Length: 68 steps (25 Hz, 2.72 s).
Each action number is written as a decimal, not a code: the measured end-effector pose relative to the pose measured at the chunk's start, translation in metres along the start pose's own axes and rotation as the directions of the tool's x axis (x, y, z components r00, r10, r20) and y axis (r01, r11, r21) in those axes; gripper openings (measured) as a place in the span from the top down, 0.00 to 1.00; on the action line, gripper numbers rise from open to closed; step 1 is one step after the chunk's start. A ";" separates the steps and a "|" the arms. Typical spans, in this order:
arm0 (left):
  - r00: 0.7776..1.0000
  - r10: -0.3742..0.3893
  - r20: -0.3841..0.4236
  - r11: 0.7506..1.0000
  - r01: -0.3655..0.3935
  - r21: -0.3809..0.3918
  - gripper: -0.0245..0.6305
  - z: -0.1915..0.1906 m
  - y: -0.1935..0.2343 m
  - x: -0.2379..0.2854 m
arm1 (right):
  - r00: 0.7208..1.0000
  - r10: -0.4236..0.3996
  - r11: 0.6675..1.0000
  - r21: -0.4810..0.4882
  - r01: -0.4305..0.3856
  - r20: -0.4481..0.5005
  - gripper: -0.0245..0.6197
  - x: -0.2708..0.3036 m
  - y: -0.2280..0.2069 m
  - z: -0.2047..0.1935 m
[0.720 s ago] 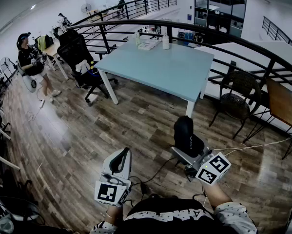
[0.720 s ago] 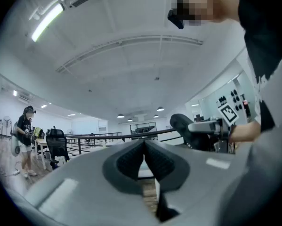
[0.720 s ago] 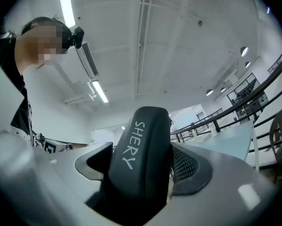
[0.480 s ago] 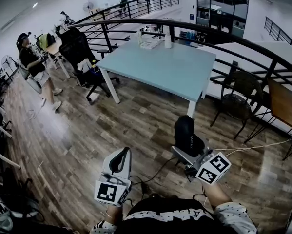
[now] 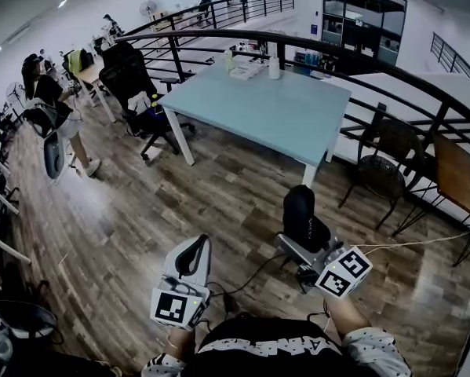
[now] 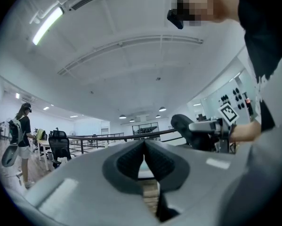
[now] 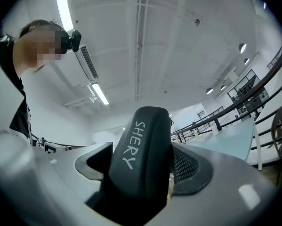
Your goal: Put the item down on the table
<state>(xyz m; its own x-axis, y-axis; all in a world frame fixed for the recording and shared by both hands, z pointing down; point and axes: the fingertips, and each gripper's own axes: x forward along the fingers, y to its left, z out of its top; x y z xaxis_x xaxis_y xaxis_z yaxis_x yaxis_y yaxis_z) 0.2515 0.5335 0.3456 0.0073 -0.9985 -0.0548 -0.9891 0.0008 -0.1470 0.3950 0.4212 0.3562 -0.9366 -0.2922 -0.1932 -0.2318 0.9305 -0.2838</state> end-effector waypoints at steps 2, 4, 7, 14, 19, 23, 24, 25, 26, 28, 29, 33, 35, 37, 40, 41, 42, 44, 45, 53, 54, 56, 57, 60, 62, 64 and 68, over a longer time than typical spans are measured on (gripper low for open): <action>1.000 -0.006 -0.006 1.000 0.006 -0.002 0.96 -0.002 -0.006 0.001 | 1.000 0.004 1.000 0.009 -0.004 0.002 0.36 -0.004 -0.003 0.001; 1.000 -0.008 -0.010 1.000 0.008 -0.003 0.96 -0.004 -0.011 0.000 | 1.000 0.008 1.000 0.019 -0.008 0.004 0.36 -0.008 -0.005 -0.001; 1.000 -0.007 -0.027 1.000 0.007 0.000 0.96 -0.006 -0.017 0.001 | 1.000 0.013 0.999 0.033 -0.013 0.009 0.36 -0.012 -0.007 -0.002; 0.999 0.016 -0.031 1.000 -0.016 0.024 0.96 -0.001 -0.039 0.005 | 0.999 0.029 0.998 0.053 -0.030 0.023 0.36 -0.033 -0.020 0.005; 0.998 0.029 -0.055 1.000 -0.029 0.002 0.96 -0.009 -0.060 -0.004 | 0.999 0.038 0.997 0.068 -0.039 0.012 0.36 -0.052 -0.025 -0.001; 0.998 0.034 -0.052 0.999 -0.033 0.031 0.96 -0.008 -0.062 0.001 | 0.999 0.033 0.996 0.084 -0.035 0.018 0.36 -0.057 -0.034 0.001; 0.998 0.033 -0.054 0.999 -0.031 0.032 0.96 -0.006 -0.062 0.004 | 0.999 0.031 0.996 0.085 -0.033 0.020 0.36 -0.058 -0.035 0.002; 0.998 0.029 -0.055 0.999 -0.028 0.029 0.96 -0.005 -0.063 0.007 | 0.999 0.029 0.996 0.086 -0.031 0.019 0.36 -0.058 -0.037 0.002; 0.998 0.026 -0.056 0.999 -0.024 0.026 0.96 -0.005 -0.063 0.010 | 1.000 0.027 0.996 0.087 -0.029 0.015 0.36 -0.057 -0.039 0.001; 0.999 0.018 -0.052 1.000 -0.017 0.025 0.96 -0.008 -0.062 0.019 | 1.000 0.021 0.996 0.083 -0.022 0.008 0.36 -0.057 -0.045 -0.001; 0.999 0.012 -0.049 1.000 -0.011 0.021 0.96 -0.011 -0.062 0.024 | 1.000 0.015 0.997 0.079 -0.016 0.006 0.36 -0.056 -0.049 -0.002; 0.999 -0.027 -0.036 1.000 0.027 -0.004 0.96 -0.020 -0.058 0.054 | 1.000 -0.019 0.999 0.049 0.019 0.012 0.36 -0.048 -0.071 0.003; 0.999 -0.044 -0.018 0.999 0.044 0.002 0.96 -0.020 -0.050 0.069 | 0.999 -0.038 0.999 0.035 0.037 0.013 0.36 -0.039 -0.081 0.007; 0.998 -0.055 -0.006 0.998 0.055 -0.003 0.96 -0.021 -0.039 0.083 | 0.998 -0.054 0.998 0.027 0.054 0.011 0.36 -0.028 -0.091 0.009; 0.998 -0.067 -0.007 0.998 0.067 -0.018 0.96 -0.029 -0.020 0.102 | 0.998 -0.068 0.997 0.023 0.067 0.011 0.36 -0.006 -0.103 0.009; 0.997 -0.071 -0.007 0.997 0.071 -0.020 0.96 -0.031 -0.013 0.108 | 0.998 -0.068 0.997 0.020 0.068 0.011 0.36 0.004 -0.106 0.010; 0.997 -0.074 -0.005 0.997 0.074 -0.021 0.96 -0.033 -0.005 0.114 | 0.998 -0.069 0.998 0.015 0.069 0.011 0.36 0.013 -0.109 0.010; 0.997 -0.076 -0.009 0.997 0.075 -0.023 0.96 -0.036 0.011 0.126 | 0.997 -0.072 0.997 0.012 0.072 0.009 0.36 0.032 -0.117 0.009; 0.997 -0.073 -0.015 0.997 0.072 -0.023 0.96 -0.040 0.020 0.131 | 0.997 -0.074 0.997 0.016 0.074 0.008 0.36 0.042 -0.122 0.007; 0.999 -0.039 -0.030 0.999 0.037 -0.038 0.96 -0.057 0.088 0.159 | 0.999 -0.039 0.999 0.019 0.039 -0.012 0.36 0.123 -0.136 -0.005; 0.999 -0.036 -0.032 0.999 0.035 -0.040 0.96 -0.058 0.096 0.161 | 0.999 -0.034 0.999 0.018 0.034 -0.014 0.36 0.132 -0.136 -0.005; 0.999 -0.029 -0.023 0.999 0.028 -0.037 0.96 -0.062 0.113 0.166 | 0.999 -0.029 0.999 0.014 0.030 -0.019 0.36 0.150 -0.136 -0.007; 0.999 -0.028 -0.017 0.999 0.028 -0.033 0.96 -0.063 0.122 0.168 | 0.999 -0.029 1.000 0.011 0.029 -0.023 0.36 0.159 -0.137 -0.007; 0.999 -0.032 -0.030 0.998 0.031 -0.049 0.96 -0.065 0.146 0.174 | 0.999 -0.031 0.999 0.006 0.031 -0.033 0.36 0.188 -0.137 -0.010; 0.999 -0.035 -0.034 0.998 0.033 -0.058 0.96 -0.068 0.160 0.176 | 0.999 -0.036 0.999 0.007 0.037 -0.041 0.36 0.203 -0.139 -0.013; 0.999 -0.031 -0.031 0.997 0.029 -0.070 0.96 -0.072 0.174 0.177 | 0.998 -0.035 0.999 0.005 0.036 -0.044 0.36 0.219 -0.138 -0.015; 0.999 -0.022 -0.024 0.997 0.020 -0.078 0.96 -0.083 0.199 0.177 | 0.999 -0.034 0.999 -0.013 0.033 -0.042 0.36 0.247 -0.135 -0.021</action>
<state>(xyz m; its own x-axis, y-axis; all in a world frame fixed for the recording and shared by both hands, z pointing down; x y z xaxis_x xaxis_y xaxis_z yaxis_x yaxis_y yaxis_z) 0.0435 0.3523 0.3886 0.0259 -0.9993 -0.0279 -0.9972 -0.0238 -0.0704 0.1897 0.2277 0.3664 -0.9385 -0.3140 -0.1437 -0.2662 0.9229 -0.2781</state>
